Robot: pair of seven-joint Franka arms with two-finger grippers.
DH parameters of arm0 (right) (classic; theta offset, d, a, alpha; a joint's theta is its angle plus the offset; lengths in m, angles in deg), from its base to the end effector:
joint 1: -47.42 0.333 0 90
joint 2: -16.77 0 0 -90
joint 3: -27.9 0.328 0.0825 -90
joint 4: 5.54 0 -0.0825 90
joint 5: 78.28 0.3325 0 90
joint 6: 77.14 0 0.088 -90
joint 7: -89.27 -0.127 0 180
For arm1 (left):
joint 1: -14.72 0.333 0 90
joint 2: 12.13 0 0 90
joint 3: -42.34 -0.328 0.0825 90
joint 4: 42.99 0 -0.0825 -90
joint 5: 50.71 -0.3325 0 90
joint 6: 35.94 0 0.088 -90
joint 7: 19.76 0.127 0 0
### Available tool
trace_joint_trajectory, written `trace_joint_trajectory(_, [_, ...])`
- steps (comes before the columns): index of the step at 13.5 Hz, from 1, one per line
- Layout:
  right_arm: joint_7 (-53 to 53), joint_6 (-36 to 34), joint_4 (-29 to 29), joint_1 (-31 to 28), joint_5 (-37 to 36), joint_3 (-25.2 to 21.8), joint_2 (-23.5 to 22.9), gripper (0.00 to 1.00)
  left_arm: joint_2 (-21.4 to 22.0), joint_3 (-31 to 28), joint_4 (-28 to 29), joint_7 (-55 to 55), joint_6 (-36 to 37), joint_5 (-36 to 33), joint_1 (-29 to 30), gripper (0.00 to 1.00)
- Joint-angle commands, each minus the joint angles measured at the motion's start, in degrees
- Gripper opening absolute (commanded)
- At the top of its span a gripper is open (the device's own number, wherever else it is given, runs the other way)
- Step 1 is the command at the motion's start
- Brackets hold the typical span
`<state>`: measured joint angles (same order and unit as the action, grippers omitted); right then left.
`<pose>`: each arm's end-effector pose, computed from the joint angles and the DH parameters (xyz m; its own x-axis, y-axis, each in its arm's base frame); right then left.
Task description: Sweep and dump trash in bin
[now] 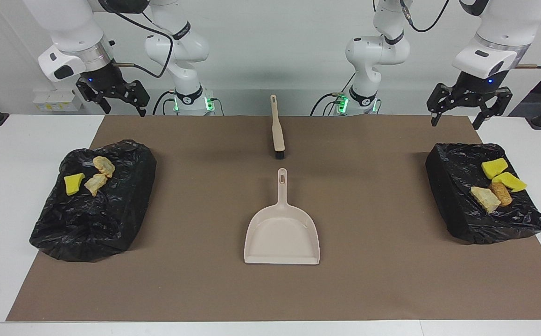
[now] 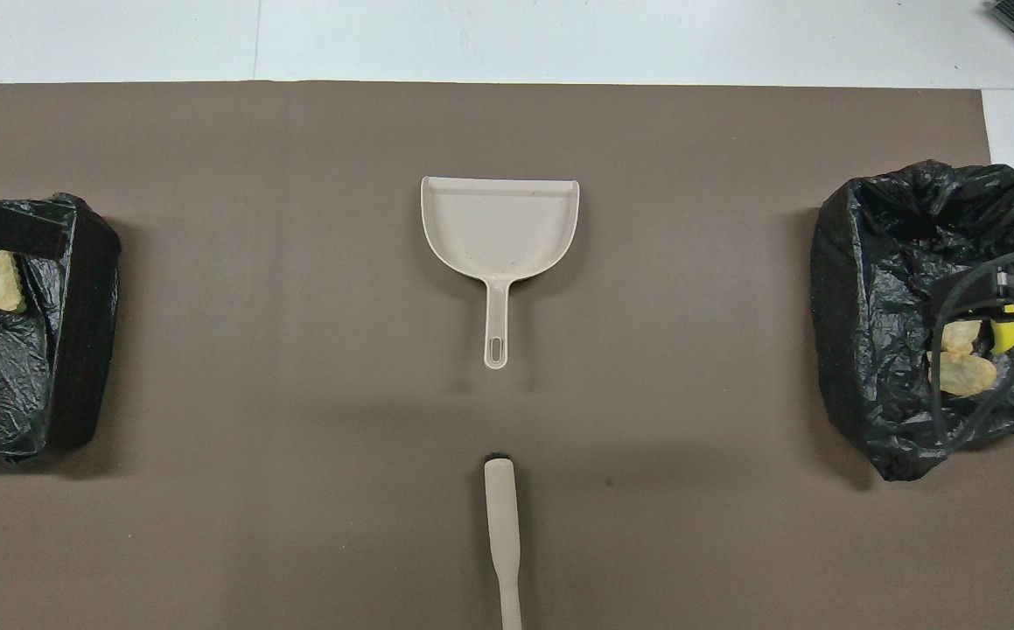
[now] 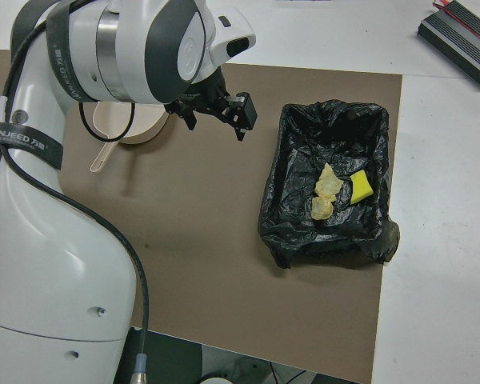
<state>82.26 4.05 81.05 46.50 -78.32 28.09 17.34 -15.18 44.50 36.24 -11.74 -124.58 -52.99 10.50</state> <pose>0.4822 -0.0062 0.6332 0.9874 -0.1347 -0.0835 -0.1343 -0.9909 0.0110 0.5172 -0.0520 0.6662 0.9634 -0.2468 0.1045 -0.2425 -0.9687 -0.0525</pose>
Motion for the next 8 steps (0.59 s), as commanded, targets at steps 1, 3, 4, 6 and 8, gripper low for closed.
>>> trace_joint_trajectory(1, [-0.5, 0.2, -0.4, -0.3, 1.2, 0.2, 0.0, 1.0, 2.3, 0.6, 0.5, 0.2, 1.9, 2.9, 2.5, 1.0])
trace_joint_trajectory(3, [-0.5, 0.2, -0.4, -0.3, 1.2, 0.2, 0.0, 1.0, 4.7, 0.7, 3.8, -0.1, 1.5, 2.9, 2.2, 1.0])
trace_joint_trajectory(4, [-0.5, 0.2, -0.4, -0.3, 1.2, 0.2, 0.0, 1.0, 4.8, 0.7, 4.0, -0.4, 1.5, 2.9, 1.9, 1.0])
trace_joint_trajectory(6, [-0.5, 0.2, -0.4, -0.3, 1.2, 0.2, 0.0, 1.0, 5.1, 0.8, 4.4, -0.9, 1.7, 2.9, 1.9, 1.0])
trace_joint_trajectory(8, [-0.5, 0.2, -0.4, -0.3, 1.2, 0.1, 0.0, 1.0, 6.6, 0.7, 7.0, -0.9, 1.1, 2.9, 1.9, 1.0])
